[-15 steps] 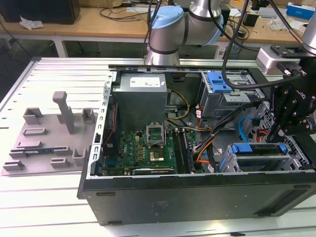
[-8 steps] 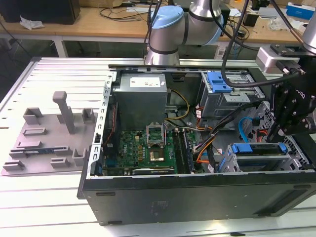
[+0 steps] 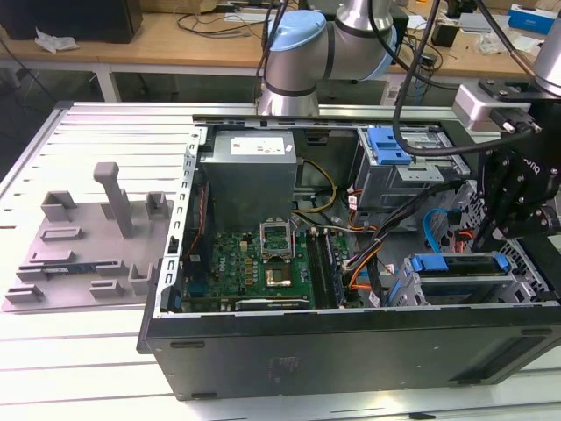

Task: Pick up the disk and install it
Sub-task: 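Insert the first disk wire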

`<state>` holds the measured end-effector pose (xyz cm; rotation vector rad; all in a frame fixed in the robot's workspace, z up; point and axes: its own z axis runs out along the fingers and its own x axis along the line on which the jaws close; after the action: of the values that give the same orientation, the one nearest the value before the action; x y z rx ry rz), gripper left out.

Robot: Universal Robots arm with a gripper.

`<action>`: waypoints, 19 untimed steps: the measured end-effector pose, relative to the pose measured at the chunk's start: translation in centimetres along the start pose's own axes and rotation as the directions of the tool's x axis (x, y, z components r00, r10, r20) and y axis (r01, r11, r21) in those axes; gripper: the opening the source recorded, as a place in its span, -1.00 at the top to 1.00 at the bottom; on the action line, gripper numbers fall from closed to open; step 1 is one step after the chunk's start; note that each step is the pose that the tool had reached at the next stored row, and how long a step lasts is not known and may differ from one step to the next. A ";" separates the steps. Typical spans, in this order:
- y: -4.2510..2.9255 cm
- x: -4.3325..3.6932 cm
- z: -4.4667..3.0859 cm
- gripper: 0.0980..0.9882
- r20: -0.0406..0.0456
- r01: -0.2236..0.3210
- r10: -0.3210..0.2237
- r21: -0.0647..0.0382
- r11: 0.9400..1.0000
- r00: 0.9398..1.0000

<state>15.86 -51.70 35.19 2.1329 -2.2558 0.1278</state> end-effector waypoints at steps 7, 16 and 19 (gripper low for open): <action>-0.02 0.38 0.05 0.85 0.000 -0.001 0.001 0.000 1.000 1.000; -0.01 0.35 0.04 0.85 0.000 -0.004 0.004 0.000 1.000 1.000; -0.01 0.34 0.04 0.85 0.000 -0.004 0.004 0.000 1.000 1.000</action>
<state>15.85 -52.05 35.18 2.1278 -2.2604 0.1278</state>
